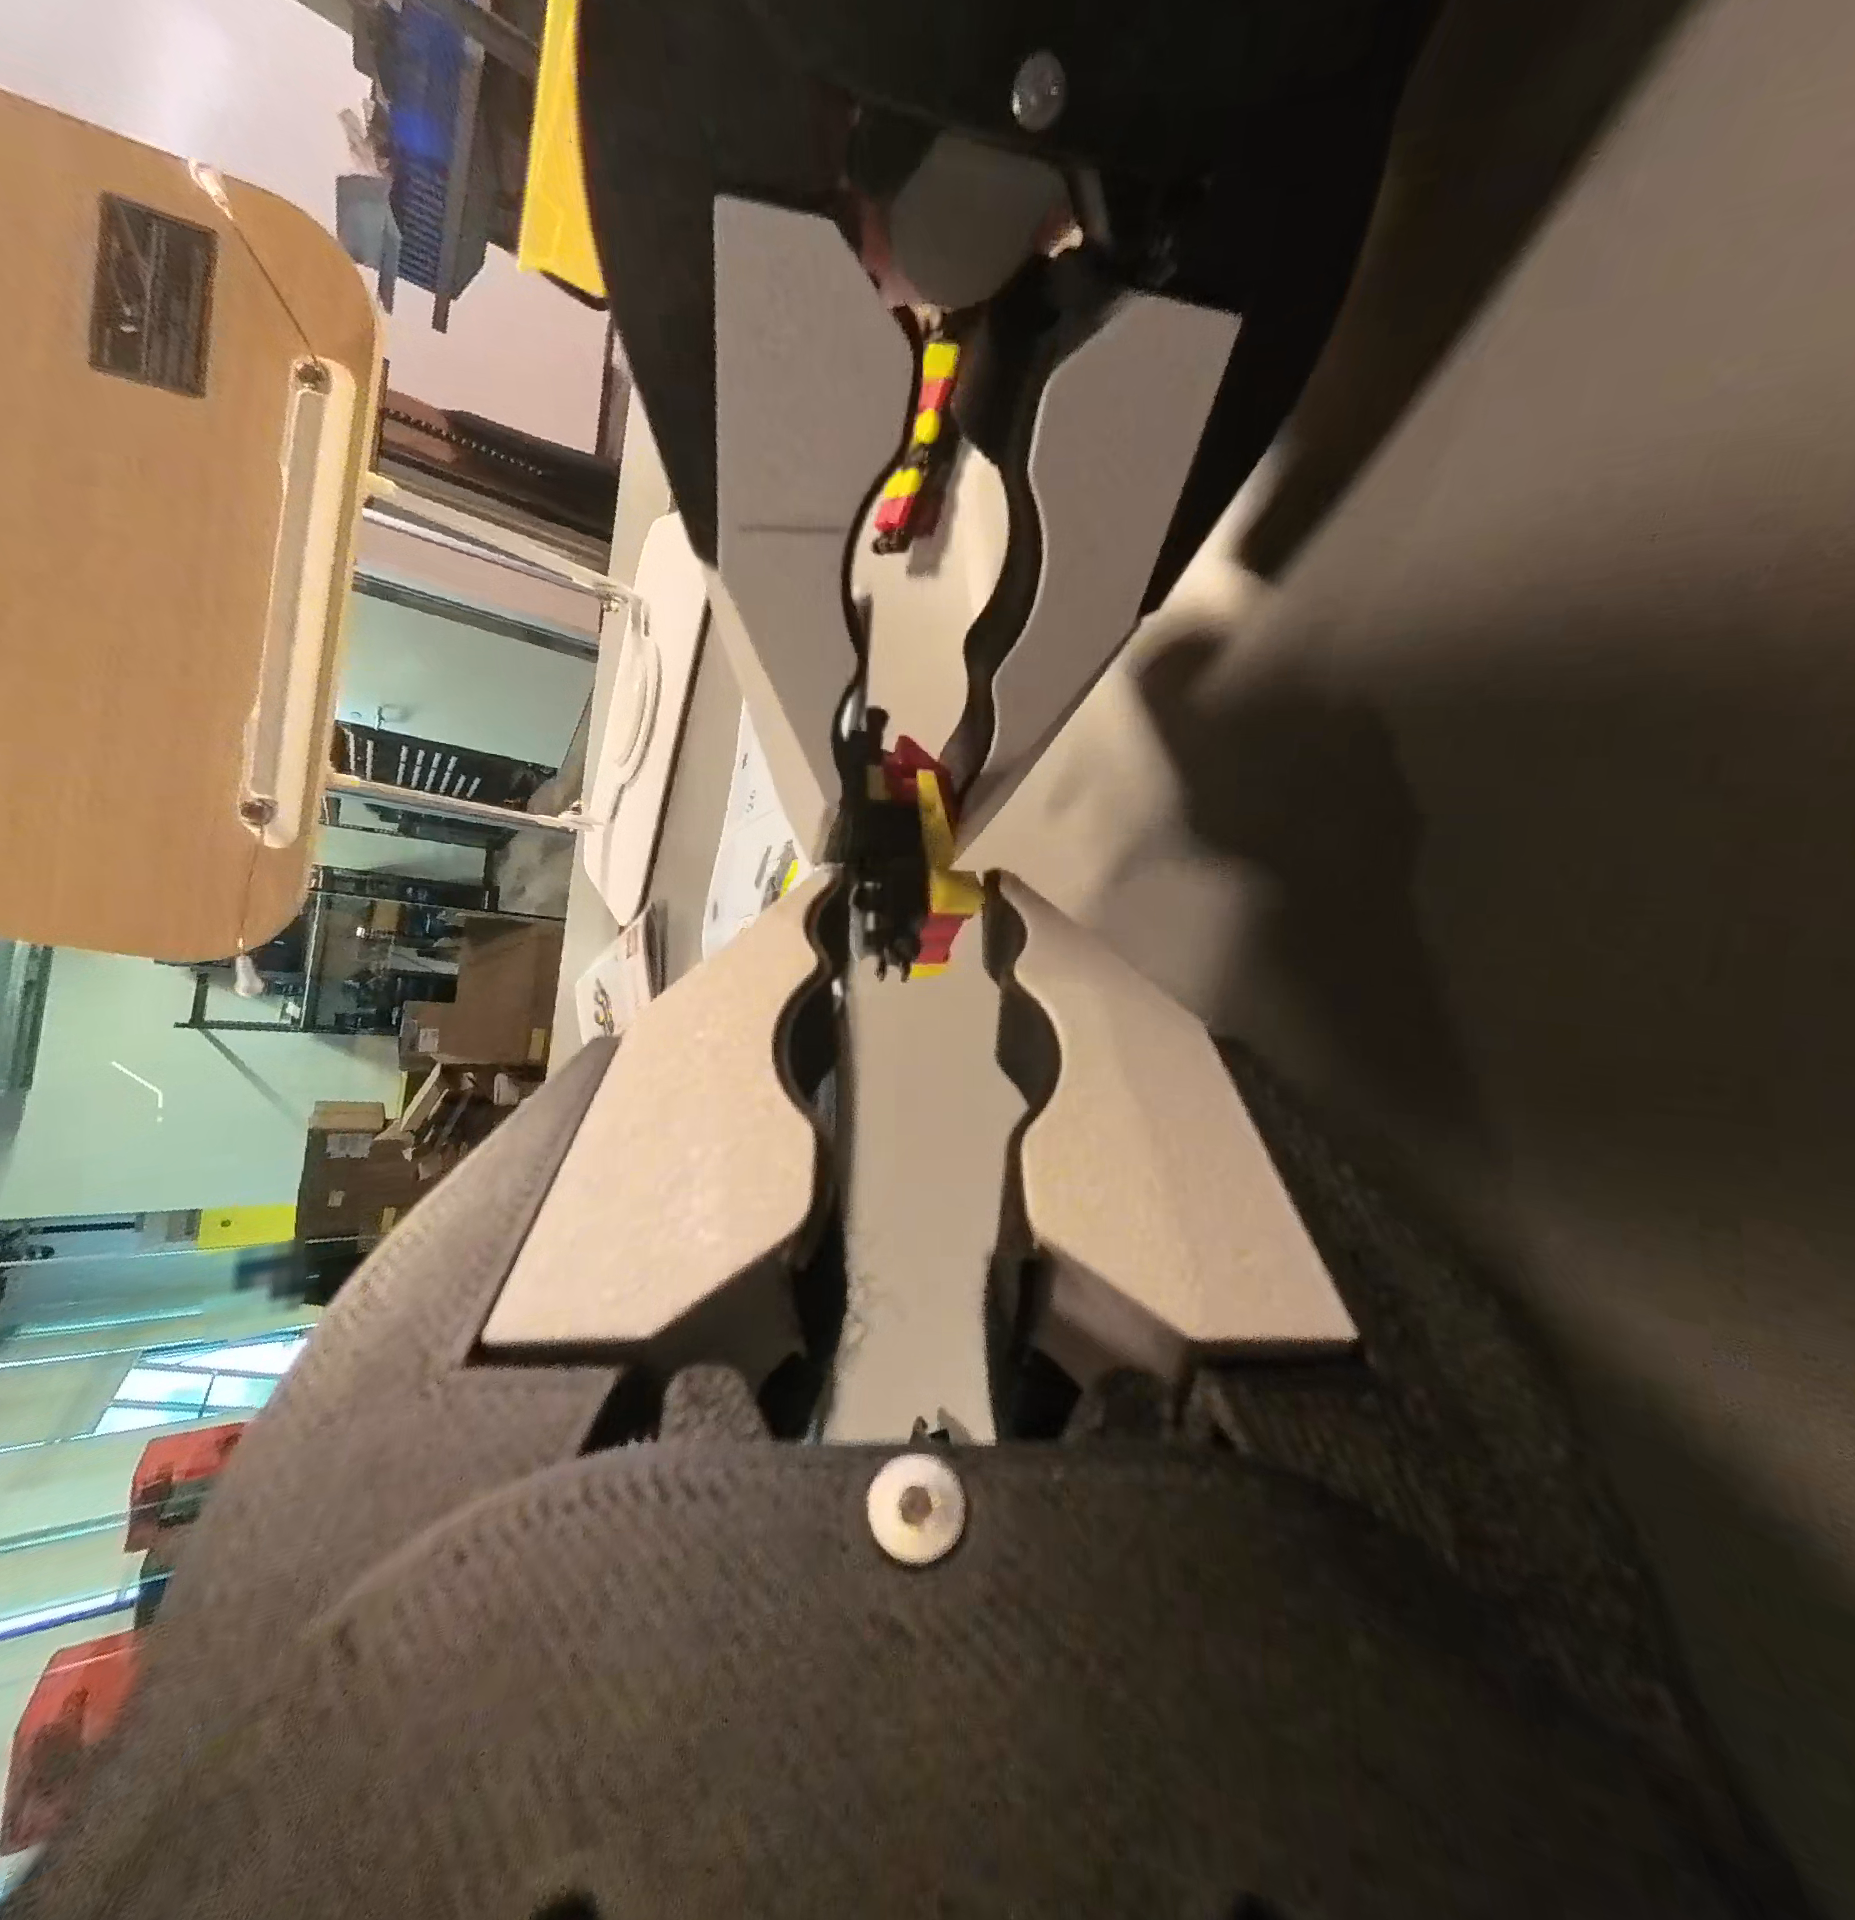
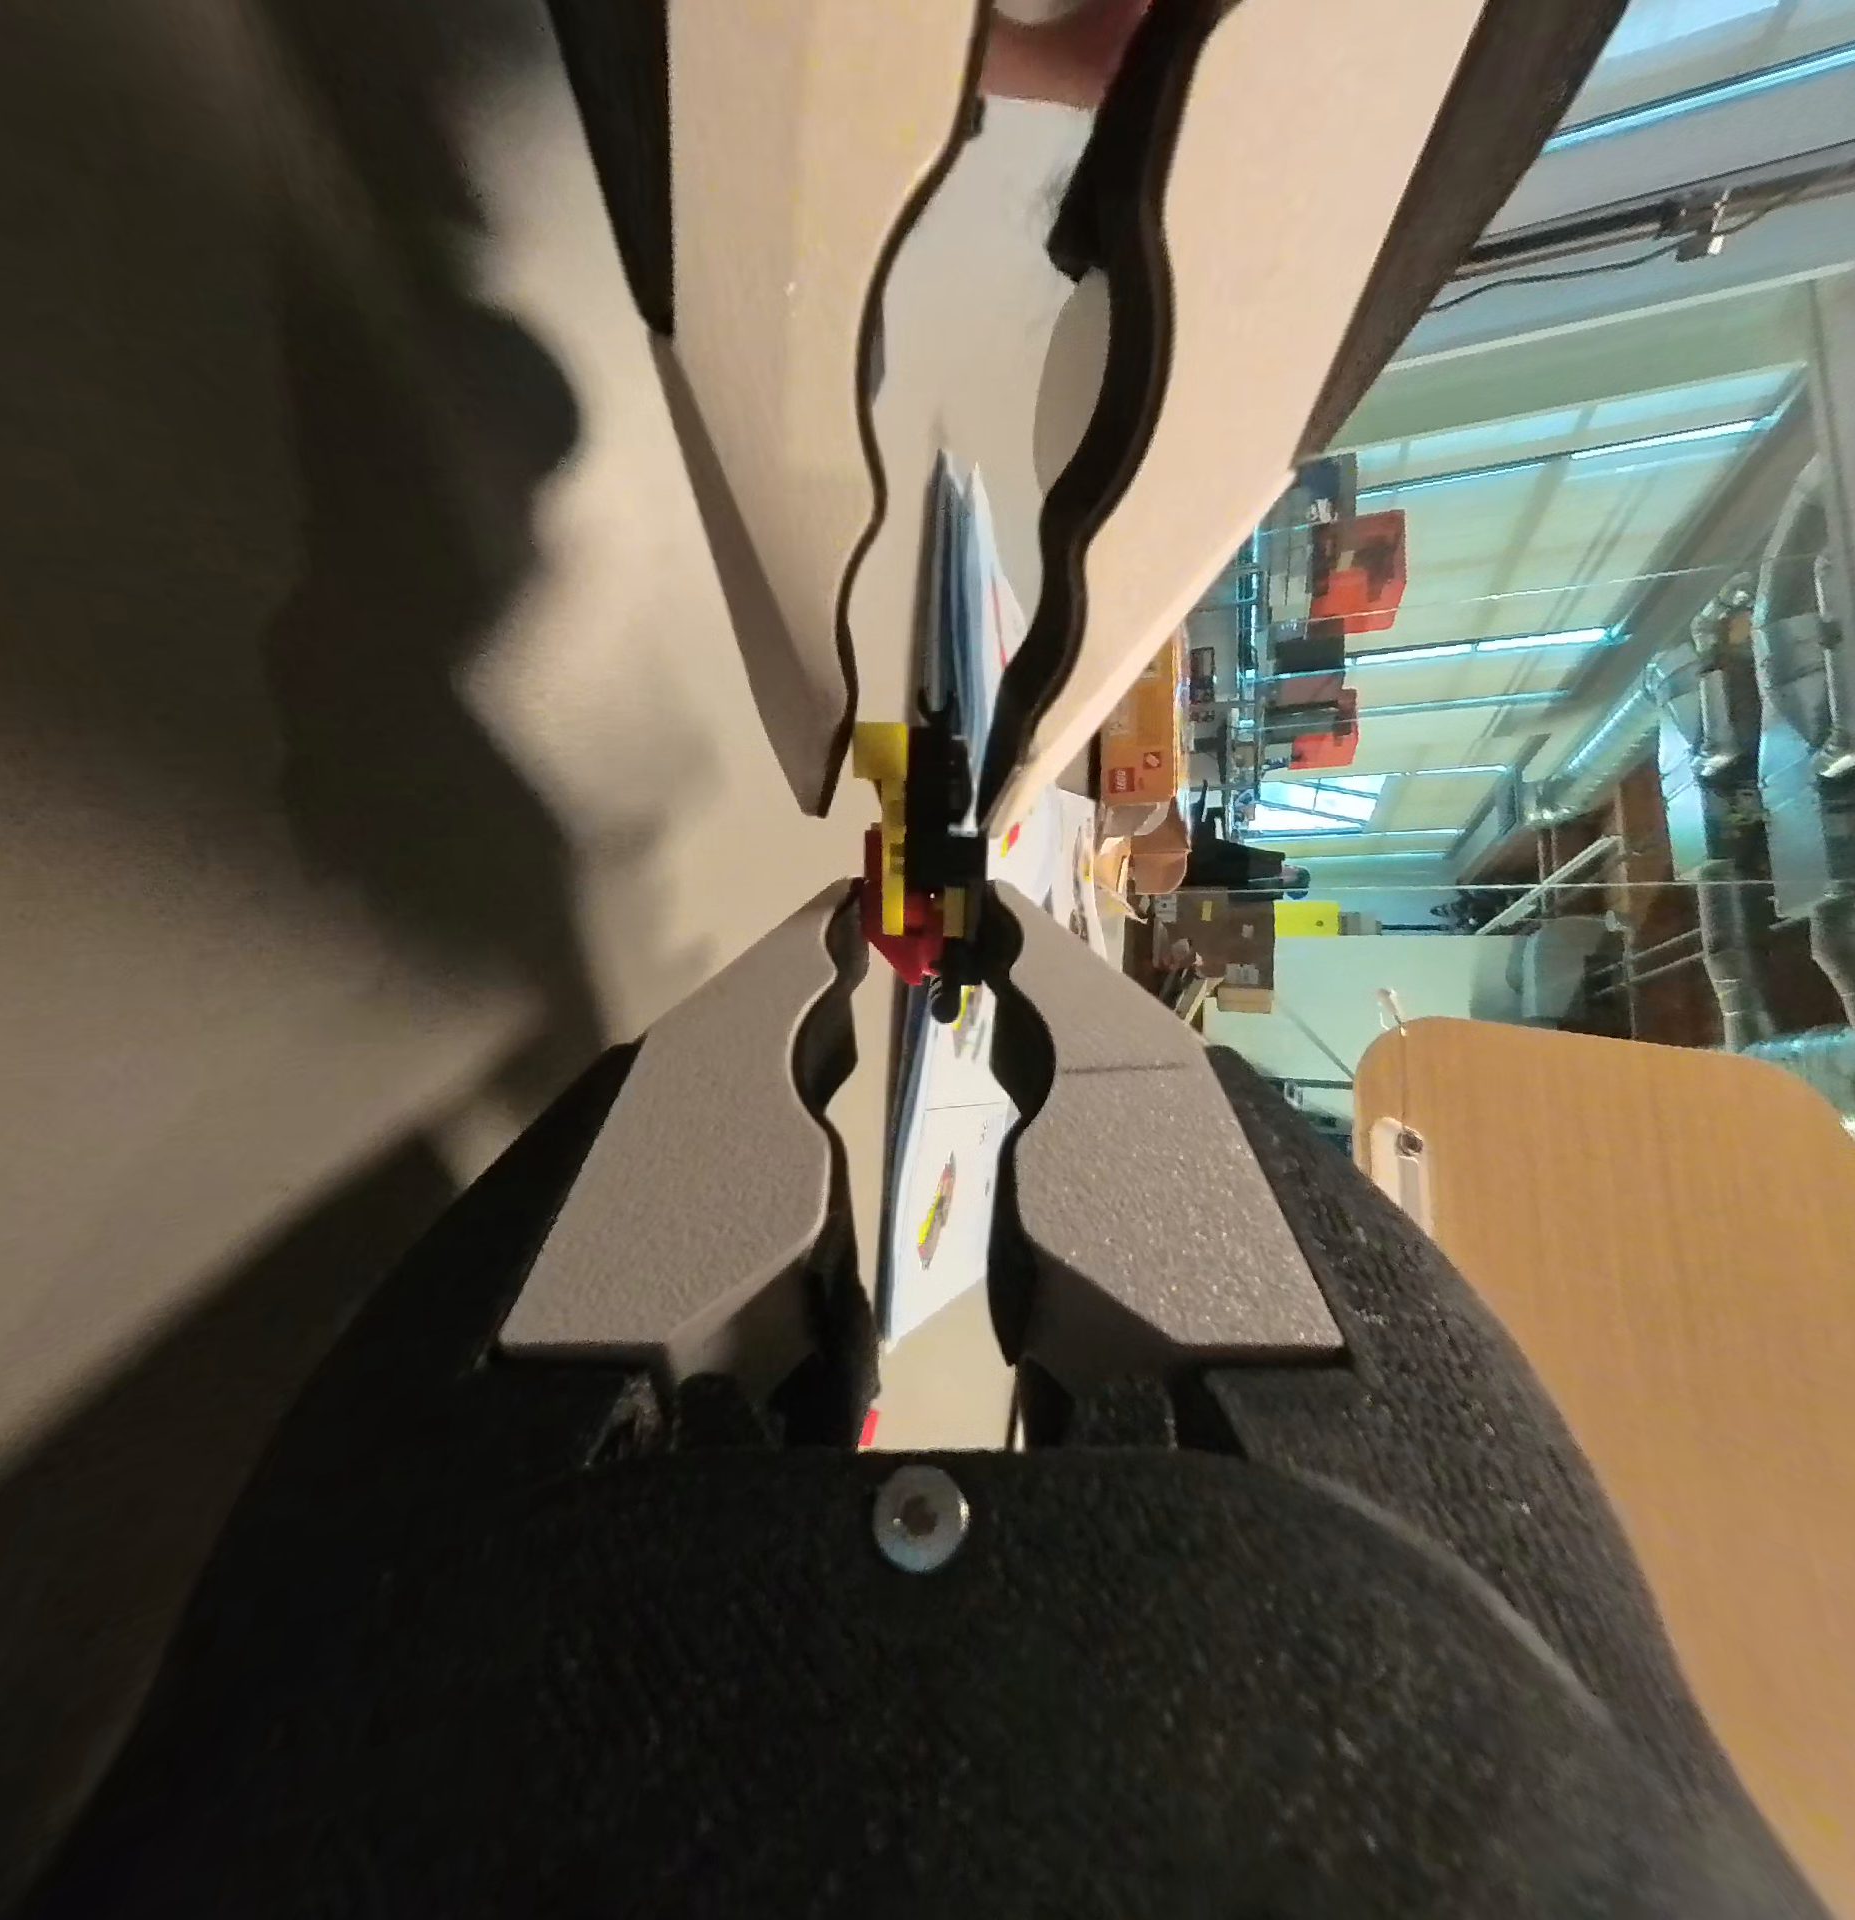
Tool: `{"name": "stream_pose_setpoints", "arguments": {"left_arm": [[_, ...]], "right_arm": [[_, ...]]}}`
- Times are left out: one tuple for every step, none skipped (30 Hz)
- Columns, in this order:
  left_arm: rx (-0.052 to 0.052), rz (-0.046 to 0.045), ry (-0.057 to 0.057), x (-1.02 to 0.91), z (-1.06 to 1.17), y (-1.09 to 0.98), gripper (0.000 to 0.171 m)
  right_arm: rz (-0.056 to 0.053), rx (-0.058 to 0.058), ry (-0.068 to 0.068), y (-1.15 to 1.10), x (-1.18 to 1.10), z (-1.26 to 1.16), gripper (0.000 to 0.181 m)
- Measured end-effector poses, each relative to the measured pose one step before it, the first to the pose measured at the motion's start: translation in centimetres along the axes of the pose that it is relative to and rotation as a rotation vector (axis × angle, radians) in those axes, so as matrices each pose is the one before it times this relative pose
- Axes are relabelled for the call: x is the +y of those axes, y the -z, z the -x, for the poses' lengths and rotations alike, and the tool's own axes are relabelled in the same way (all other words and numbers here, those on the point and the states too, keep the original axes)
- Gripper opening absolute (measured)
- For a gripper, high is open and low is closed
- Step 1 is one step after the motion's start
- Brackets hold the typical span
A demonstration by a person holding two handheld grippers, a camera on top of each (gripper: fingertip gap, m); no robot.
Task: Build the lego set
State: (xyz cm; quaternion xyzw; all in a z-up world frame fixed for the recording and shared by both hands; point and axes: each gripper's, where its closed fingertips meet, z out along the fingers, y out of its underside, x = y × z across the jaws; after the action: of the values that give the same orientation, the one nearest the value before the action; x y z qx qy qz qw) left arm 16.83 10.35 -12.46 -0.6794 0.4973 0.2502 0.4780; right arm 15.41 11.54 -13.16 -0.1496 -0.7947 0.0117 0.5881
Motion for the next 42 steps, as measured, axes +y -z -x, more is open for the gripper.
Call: {"name": "stream_pose_setpoints", "arguments": {"left_arm": [[-0.0005,-0.00733,0.0071,-0.100,0.059,0.087,0.025],[-0.0009,-0.00682,0.0061,-0.078,0.065,0.075,0.025],[-0.0003,-0.00210,0.0023,-0.035,0.027,0.049,0.024],[-0.0038,-0.00052,-0.0064,-0.033,0.035,0.045,0.024],[-0.0080,-0.00068,-0.0153,-0.017,0.038,0.032,0.023],[-0.0041,0.00040,-0.0212,0.003,-0.023,0.050,0.023],[0.0015,-0.00293,-0.0203,-0.028,-0.113,0.057,0.017],[-0.0109,-0.01046,-0.0017,-0.117,0.102,0.087,0.018],[-0.0019,-0.00996,0.0153,-0.094,0.097,0.109,0.018],[0.0035,-0.00232,0.0250,0.045,0.151,0.132,0.022],[0.0117,0.00920,0.0331,0.277,0.165,0.114,0.029],[0.0091,0.01680,0.0479,0.483,0.320,0.108,0.034],[0.0164,0.01603,0.0615,0.600,0.304,0.101,0.036],[0.0263,0.01199,0.0770,0.613,0.226,0.053,0.037],[0.0235,0.00502,0.0870,0.524,0.293,-0.027,0.035],[0.0144,0.00610,0.0892,0.513,0.401,-0.153,0.033],[0.0282,0.02133,0.0743,0.630,0.156,-0.334,0.033],[0.0210,0.03392,0.0615,0.699,0.204,-0.489,0.032],[0.0168,0.03581,0.0454,0.646,0.188,-0.583,0.032],[0.0181,0.03115,0.0330,0.531,0.098,-0.606,0.032],[0.0180,0.01894,0.0287,0.336,0.064,-0.567,0.032],[0.0253,0.01002,0.0259,0.200,-0.065,-0.471,0.032],[0.0243,-0.00460,0.0234,-0.043,-0.069,-0.299,0.030],[0.0183,-0.00250,0.0183,-0.033,0.024,-0.153,0.029],[0.0130,0.00336,0.0120,0.003,0.094,-0.084,0.028],[0.0097,0.00297,0.0030,-0.002,0.057,-0.072,0.027],[0.0059,0.00182,-0.0049,-0.041,0.041,-0.090,0.025],[0.0004,0.00264,-0.0095,-0.039,0.052,-0.089,0.024],[-0.0003,0.00400,-0.0151,-0.055,0.002,-0.081,0.023],[-0.0024,0.00512,-0.0186,-0.056,-0.004,-0.078,0.021],[-0.0040,0.00576,-0.0196,-0.024,0.005,-0.051,0.019],[0.0021,0.00740,-0.0211,0.022,-0.106,-0.056,0.014],[-0.0009,0.01042,-0.0235,0.127,-0.082,-0.081,0.004],[-0.0143,-0.00430,-0.0253,-0.028,0.057,-0.025,0.004],[-0.0138,-0.00725,-0.0294,-0.019,0.006,0.007,0.004],[-0.0143,-0.00768,-0.0295,0.019,-0.018,0.051,0.004],[-0.0105,-0.00685,-0.0239,0.045,-0.037,0.104,0.004],[-0.0020,-0.00949,-0.0069,0.028,-0.076,0.127,0.004],[0.0078,-0.01669,0.0081,-0.071,-0.104,0.195,0.003],[0.0203,-0.02354,0.0221,-0.209,-0.128,0.248,0.003],[0.0269,-0.02955,0.0438,-0.345,-0.050,0.287,0.003],[0.0508,-0.03705,0.0675,-0.507,-0.231,0.342,0.003]], "right_arm": [[-0.0060,0.0033,-0.0063,0.042,-0.078,-0.114,0.019],[-0.0050,0.0013,-0.0048,0.040,-0.060,-0.070,0.019],[-0.0034,0.0011,-0.0018,0.018,-0.059,-0.030,0.019],[-0.0017,0.0007,0.0011,0.011,-0.049,-0.005,0.019],[-0.0009,-0.0017,0.0014,0.005,-0.036,0.033,0.019],[-0.0007,0.0008,-0.0018,0.007,-0.035,-0.021,0.019],[-0.0019,0.0059,-0.0029,0.031,-0.032,-0.144,0.019],[-0.0035,0.0032,-0.0020,0.045,-0.029,-0.110,0.019],[0.0024,0.0007,0.0001,0.002,0.087,-0.038,0.019],[0.0036,-0.0046,0.0061,-0.030,0.185,0.080,0.019],[-0.0011,-0.0084,0.0100,-0.036,0.211,0.202,0.019],[0.0025,-0.0075,0.0091,-0.038,0.339,0.193,0.019],[0.0070,-0.0102,0.0054,-0.080,0.415,0.200,0.019],[0.0036,-0.0066,0.0012,-0.075,0.357,0.118,0.019],[0.0040,0.0064,0.0010,-0.061,0.294,-0.088,0.019],[0.0056,0.0127,0.0081,-0.044,0.242,-0.188,0.019],[0.0028,0.0167,0.0176,-0.011,0.144,-0.185,0.019],[-0.0018,0.0153,0.0276,-0.010,0.047,-0.048,0.019],[-0.0014,0.0108,0.0361,-0.035,0.020,0.097,0.019],[0.0018,0.0116,0.0411,-0.068,0.046,0.127,0.019],[0.0036,0.0121,0.0387,-0.074,0.065,0.059,0.018],[0.0009,0.0098,0.0264,-0.059,0.027,0.011,0.018],[-0.0039,0.0075,0.0091,-0.022,-0.010,-0.053,0.018],[-0.0064,0.0027,-0.0057,0.011,-0.031,-0.056,0.018],[-0.0070,0.0003,-0.0110,-0.008,-0.044,-0.051,0.018],[-0.0056,0.0005,-0.0074,-0.033,-0.020,-0.026,0.018],[-0.0018,-0.0003,-0.0025,-0.064,0.038,0.019,0.018],[0.0015,-0.0024,-0.0010,-0.083,0.087,0.038,0.018],[0.0011,-0.0025,-0.0021,-0.067,0.085,0.051,0.018],[-0.0011,-0.0004,-0.0035,-0.043,0.068,-0.011,0.018],[-0.0013,-0.0005,-0.0061,-0.029,0.065,-0.018,0.018],[-0.0006,-0.0013,-0.0067,-0.023,0.076,-0.003,0.018],[-0.0003,-0.0003,-0.0038,-0.034,0.068,-0.021,0.018],[0.0000,0.0005,-0.0012,-0.019,0.057,-0.006,0.018],[0.0010,0.0007,-0.0005,-0.020,0.051,-0.005,0.018],[0.0022,0.0013,0.0001,-0.023,0.075,-0.019,0.018],[0.0023,0.0019,0.0005,-0.021,0.098,-0.011,0.018],[0.0040,0.0033,0.0004,-0.032,0.159,-0.047,0.019],[0.0058,0.0041,-0.0006,-0.046,0.177,-0.067,0.018],[0.0045,0.0027,-0.0024,-0.053,0.168,-0.054,0.018],[0.0031,0.0010,-0.0047,-0.049,0.130,-0.021,0.018],[0.0024,0.0014,-0.0050,-0.027,0.103,-0.038,0.018]]}}
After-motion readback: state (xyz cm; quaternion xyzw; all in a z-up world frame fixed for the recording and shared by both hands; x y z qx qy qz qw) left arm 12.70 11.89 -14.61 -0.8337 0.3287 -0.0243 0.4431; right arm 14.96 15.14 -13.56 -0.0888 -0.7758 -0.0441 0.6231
